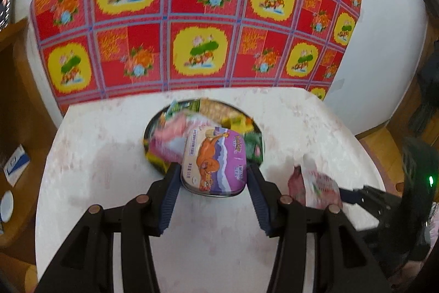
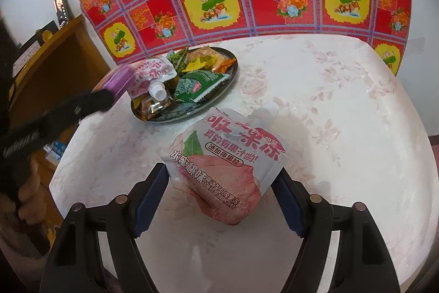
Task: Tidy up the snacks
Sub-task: 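Lower the purple tin onto the plate with left gripper while right carries pouch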
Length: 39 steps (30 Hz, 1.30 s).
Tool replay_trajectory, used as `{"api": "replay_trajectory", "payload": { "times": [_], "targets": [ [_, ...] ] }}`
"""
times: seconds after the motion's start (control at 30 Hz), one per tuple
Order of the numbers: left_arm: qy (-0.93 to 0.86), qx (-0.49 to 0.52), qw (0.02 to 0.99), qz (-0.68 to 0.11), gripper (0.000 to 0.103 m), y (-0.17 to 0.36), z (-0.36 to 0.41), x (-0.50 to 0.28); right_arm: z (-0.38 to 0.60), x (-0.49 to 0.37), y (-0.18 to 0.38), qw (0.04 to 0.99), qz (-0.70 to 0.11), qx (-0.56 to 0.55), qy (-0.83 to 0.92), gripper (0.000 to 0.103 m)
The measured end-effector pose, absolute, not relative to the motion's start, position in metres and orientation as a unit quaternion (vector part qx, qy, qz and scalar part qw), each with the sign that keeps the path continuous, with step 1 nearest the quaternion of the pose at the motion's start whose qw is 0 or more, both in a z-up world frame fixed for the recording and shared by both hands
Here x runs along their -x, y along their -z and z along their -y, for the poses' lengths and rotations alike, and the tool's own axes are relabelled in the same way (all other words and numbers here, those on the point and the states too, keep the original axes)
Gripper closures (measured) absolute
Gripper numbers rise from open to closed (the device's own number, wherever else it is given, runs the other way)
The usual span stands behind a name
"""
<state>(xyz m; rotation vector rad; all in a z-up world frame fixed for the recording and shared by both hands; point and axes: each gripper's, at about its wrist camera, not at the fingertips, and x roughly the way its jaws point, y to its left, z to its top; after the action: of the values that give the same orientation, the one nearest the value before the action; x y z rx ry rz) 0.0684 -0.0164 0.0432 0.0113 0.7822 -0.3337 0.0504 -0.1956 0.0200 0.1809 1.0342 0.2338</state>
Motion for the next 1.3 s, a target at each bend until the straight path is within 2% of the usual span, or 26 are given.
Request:
{"api": "replay_trajectory", "payload": {
  "times": [0.27,0.57,1.17,1.3],
  "targets": [
    [0.174,-0.018,0.911,-0.374,0.051,-0.052,0.037,-0.113,0.196,-0.058,-0.028,0.863,-0.484,-0.08,-0.117,0.026],
    [0.174,-0.023,0.899,-0.401,0.051,-0.035,0.063,-0.162,0.202,-0.071,-0.03,0.861,-0.486,-0.088,-0.121,0.026],
    [0.158,-0.03,0.893,-0.42,0.05,-0.013,0.066,-0.181,0.211,-0.091,-0.026,0.852,-0.498,-0.114,-0.116,0.026],
    [0.159,-0.022,0.896,-0.413,0.047,-0.018,0.063,-0.179,0.211,-0.095,-0.028,0.853,-0.498,-0.113,-0.114,0.026]
  ]
}}
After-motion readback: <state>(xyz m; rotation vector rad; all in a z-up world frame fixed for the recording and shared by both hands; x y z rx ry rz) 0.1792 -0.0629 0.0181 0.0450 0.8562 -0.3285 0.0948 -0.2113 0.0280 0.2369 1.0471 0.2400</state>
